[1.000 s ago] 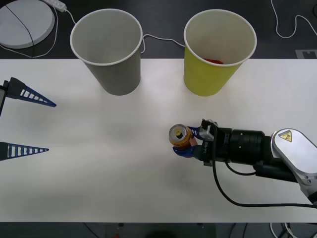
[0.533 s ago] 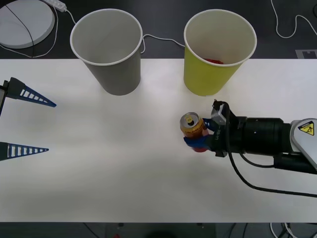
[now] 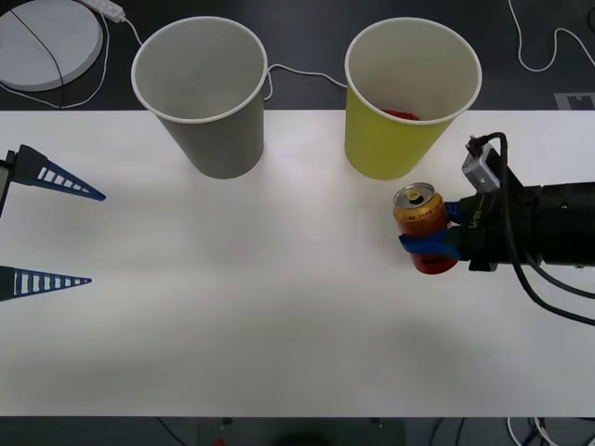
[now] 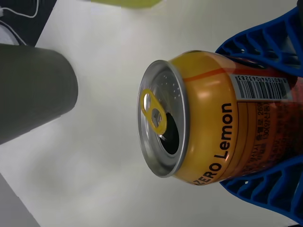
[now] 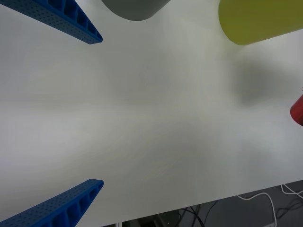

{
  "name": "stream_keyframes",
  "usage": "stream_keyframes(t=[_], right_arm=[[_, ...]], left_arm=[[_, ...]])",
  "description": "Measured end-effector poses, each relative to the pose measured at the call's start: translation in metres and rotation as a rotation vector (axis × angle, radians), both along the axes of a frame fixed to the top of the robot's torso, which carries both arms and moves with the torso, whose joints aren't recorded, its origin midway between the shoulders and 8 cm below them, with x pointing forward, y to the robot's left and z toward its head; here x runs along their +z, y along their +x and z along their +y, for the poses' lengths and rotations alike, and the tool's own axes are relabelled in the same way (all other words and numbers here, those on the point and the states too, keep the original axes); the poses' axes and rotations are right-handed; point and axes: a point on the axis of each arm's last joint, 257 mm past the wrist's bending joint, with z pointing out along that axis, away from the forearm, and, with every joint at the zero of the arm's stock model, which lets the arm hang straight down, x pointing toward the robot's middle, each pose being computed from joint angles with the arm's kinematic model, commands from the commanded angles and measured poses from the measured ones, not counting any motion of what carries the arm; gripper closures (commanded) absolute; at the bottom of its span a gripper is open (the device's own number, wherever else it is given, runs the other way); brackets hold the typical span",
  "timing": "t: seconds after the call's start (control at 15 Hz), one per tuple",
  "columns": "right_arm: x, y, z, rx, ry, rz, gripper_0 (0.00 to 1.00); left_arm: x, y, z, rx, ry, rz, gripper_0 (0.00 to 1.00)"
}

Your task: Put the can into the green bin and the plastic bottle into the gray bin

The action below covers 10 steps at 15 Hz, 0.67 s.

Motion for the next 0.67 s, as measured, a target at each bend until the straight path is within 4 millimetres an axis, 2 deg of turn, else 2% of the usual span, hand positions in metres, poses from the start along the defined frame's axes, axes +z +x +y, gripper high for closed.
stream_keyframes(t=[0.27,0.67], right_arm=[[0.039,-0.01,-0.048,-0.136,-0.092,0.1,1.0],[0.095,-0.01,-0.094,-0.224,-0.221,0.127,1.0]], left_arm=[[0.0,0.0,0.0,0.0,0.0,0.0,0.0],[0.0,0.0,0.0,0.0,0.0,0.0,0.0]])
